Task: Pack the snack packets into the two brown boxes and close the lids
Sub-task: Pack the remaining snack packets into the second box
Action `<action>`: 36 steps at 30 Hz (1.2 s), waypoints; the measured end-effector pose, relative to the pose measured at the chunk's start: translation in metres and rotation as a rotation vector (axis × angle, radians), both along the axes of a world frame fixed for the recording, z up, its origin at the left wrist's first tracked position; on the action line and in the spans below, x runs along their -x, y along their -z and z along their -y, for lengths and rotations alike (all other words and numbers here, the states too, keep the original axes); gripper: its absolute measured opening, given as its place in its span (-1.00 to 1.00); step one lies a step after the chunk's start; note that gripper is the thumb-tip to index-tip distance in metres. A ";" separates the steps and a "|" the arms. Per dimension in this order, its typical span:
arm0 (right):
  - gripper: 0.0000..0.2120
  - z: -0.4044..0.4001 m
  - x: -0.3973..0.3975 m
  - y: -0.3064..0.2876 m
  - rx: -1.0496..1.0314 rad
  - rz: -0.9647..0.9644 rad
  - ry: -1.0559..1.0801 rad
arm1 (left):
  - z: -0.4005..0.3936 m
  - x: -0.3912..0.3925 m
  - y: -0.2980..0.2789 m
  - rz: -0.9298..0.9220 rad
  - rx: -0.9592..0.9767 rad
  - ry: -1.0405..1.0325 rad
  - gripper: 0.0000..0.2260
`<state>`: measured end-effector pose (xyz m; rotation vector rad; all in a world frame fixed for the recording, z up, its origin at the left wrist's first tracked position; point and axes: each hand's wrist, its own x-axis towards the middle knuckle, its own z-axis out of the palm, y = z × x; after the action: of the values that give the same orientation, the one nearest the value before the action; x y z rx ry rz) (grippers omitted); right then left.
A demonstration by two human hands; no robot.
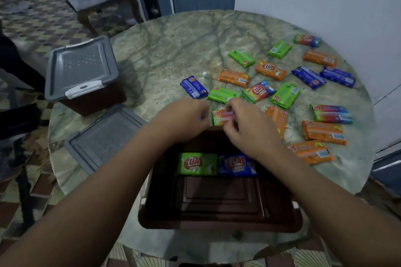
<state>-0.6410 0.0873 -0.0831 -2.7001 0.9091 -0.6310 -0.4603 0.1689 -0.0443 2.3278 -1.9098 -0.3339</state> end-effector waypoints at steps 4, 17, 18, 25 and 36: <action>-0.81 0.042 -0.026 -0.005 -0.194 -0.138 0.033 | 0.032 -0.034 0.011 -0.017 -0.067 -0.119 -0.83; -0.13 0.101 -0.082 0.035 -0.328 -0.886 -0.022 | 0.095 -0.061 0.091 0.021 -0.365 -0.323 -0.53; -0.10 0.103 -0.082 0.039 -0.314 -0.915 -0.024 | 0.096 -0.062 0.094 0.015 -0.368 -0.344 -0.51; -0.35 0.101 -0.079 0.057 -0.194 -0.924 0.003 | 0.096 -0.052 0.108 -0.047 -0.353 -0.468 -0.40; -0.25 0.090 -0.068 0.033 -0.360 -0.597 0.175 | 0.086 -0.046 0.083 -0.262 -0.265 -0.507 -0.20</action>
<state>-0.5727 -0.0027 -0.1156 -2.5100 1.2564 0.3219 -0.4143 0.0827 -0.1274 2.6593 -1.1661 -0.8206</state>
